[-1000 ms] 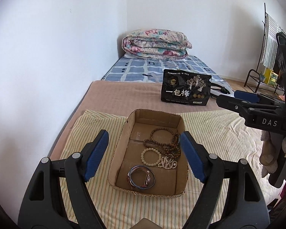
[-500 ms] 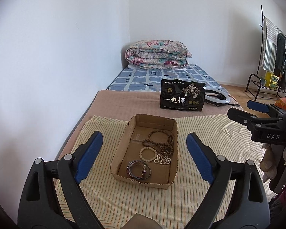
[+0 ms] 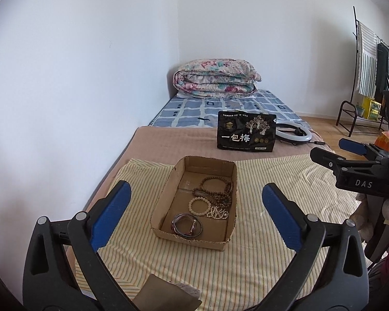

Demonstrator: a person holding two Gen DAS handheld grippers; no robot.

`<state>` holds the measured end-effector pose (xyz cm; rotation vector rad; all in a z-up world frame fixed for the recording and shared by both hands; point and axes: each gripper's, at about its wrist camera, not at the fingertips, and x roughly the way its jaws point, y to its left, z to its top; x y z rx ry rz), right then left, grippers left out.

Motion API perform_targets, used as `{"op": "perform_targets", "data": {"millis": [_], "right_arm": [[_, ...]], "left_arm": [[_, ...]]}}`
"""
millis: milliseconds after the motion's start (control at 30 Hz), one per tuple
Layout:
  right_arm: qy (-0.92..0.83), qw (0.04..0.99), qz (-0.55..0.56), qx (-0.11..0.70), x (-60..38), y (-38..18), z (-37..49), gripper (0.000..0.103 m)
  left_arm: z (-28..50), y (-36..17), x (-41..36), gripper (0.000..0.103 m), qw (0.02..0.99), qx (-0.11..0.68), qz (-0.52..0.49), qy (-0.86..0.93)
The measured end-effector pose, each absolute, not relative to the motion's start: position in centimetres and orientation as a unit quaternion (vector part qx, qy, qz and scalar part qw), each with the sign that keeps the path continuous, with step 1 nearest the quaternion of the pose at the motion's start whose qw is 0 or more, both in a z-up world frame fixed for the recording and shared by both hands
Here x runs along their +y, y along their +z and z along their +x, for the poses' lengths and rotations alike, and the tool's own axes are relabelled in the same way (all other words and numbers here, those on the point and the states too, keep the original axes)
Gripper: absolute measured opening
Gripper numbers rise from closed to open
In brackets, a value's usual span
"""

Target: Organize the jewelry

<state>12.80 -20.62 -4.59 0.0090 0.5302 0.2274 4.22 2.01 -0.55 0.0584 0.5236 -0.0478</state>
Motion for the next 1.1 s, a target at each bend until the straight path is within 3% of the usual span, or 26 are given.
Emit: {"op": "perform_targets", "data": {"millis": [1100], "right_arm": [[0.108, 0.959, 0.008, 0.263, -20.92, -4.83, 12.90, 0.103]], "left_arm": [[4.69, -0.82, 2.26, 0.103, 0.963, 0.264, 0.044, -0.002]]}}
